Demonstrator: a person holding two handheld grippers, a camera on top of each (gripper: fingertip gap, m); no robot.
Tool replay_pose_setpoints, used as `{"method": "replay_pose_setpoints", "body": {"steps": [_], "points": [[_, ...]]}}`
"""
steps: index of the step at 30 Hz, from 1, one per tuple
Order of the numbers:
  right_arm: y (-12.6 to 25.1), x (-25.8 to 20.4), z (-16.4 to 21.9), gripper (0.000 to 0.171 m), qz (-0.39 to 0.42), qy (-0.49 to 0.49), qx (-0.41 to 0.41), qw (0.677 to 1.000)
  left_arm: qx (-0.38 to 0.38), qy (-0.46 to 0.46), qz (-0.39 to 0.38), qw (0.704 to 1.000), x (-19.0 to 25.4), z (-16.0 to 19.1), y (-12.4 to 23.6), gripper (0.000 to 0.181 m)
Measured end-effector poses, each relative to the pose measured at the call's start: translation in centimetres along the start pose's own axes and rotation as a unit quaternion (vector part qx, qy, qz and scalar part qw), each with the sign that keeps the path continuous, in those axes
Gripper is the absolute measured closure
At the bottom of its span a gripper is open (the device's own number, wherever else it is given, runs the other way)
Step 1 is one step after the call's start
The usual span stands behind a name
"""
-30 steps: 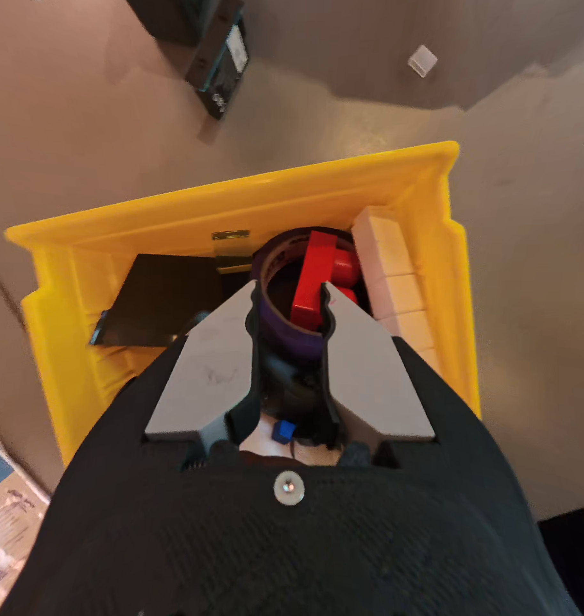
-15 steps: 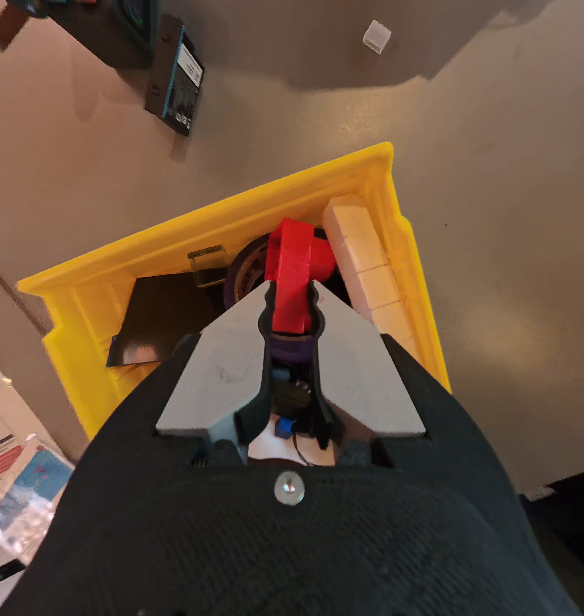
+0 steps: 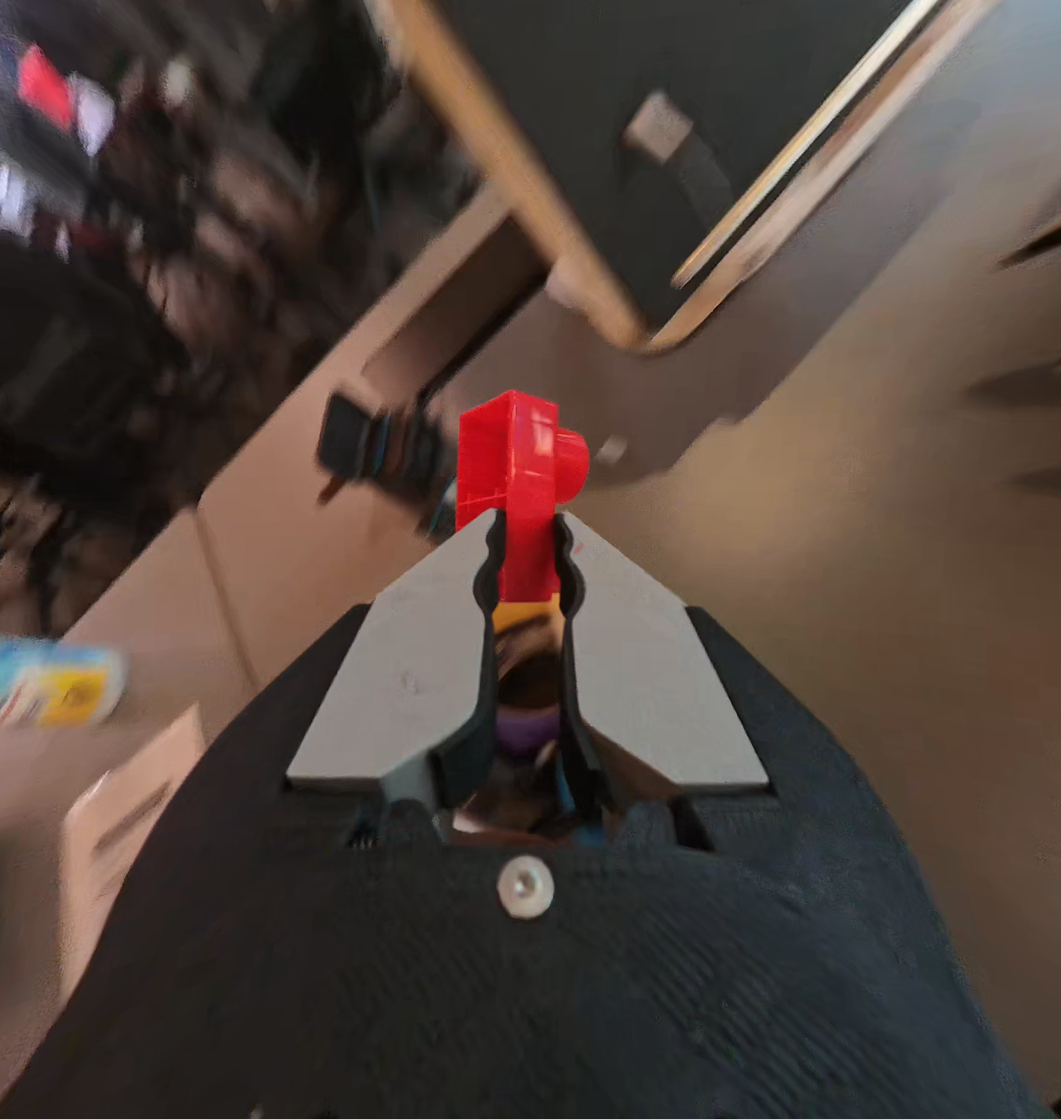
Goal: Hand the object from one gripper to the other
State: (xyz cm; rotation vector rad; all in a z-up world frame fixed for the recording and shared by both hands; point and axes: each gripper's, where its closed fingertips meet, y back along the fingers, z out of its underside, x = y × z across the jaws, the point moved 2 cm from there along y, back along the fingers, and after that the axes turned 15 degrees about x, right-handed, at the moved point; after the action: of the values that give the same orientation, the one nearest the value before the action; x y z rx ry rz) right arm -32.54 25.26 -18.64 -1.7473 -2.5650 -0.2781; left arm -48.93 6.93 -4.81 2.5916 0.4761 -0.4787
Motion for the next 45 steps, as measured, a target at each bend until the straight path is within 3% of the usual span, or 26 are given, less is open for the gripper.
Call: {"method": "replay_pose_setpoints", "body": {"steps": [1, 4, 7, 12, 16, 24, 37, 45], "points": [[0.1, -0.2, -0.3, 0.114, -0.011, -0.008, 0.008, 1.0, 0.052, 0.005, 0.025, 0.998, 2.2, -1.9, 0.4, 0.168], [0.6, -1.8, -1.9, 0.102, -0.083, -0.047, 0.05, 0.994, 0.146, -0.008, 0.073, 0.987, 8.9, -5.8, 0.7, 0.168], [1.6, -3.1, -3.6, 0.102, -0.144, -0.067, 0.1, 0.982, 0.196, -0.025, 0.101, 0.975, 15.5, -6.8, -1.3, 0.168], [3.4, -2.9, -4.1, 0.1, -0.134, -0.049, 0.136, 0.98, 0.201, -0.006, 0.125, 0.972, 22.7, -2.8, -5.9, 0.169], [4.8, -4.3, -3.6, 0.095, -0.151, -0.074, 0.142, 0.976, 0.183, 0.035, 0.161, 0.969, 25.8, 0.4, -6.1, 0.169], [5.7, -8.8, -2.8, 0.092, -0.253, -0.121, 0.115, 0.953, 0.182, -0.006, 0.17, 0.968, 27.7, 2.4, -3.5, 0.169], [5.5, -8.9, -2.9, 0.09, -0.263, -0.134, 0.115, 0.949, 0.185, -0.014, 0.176, 0.967, 27.5, 1.9, -3.8, 0.169], [5.3, -7.2, -3.5, 0.096, -0.216, -0.147, 0.134, 0.956, 0.198, -0.047, 0.18, 0.962, 26.7, 0.8, -4.9, 0.169]]}}
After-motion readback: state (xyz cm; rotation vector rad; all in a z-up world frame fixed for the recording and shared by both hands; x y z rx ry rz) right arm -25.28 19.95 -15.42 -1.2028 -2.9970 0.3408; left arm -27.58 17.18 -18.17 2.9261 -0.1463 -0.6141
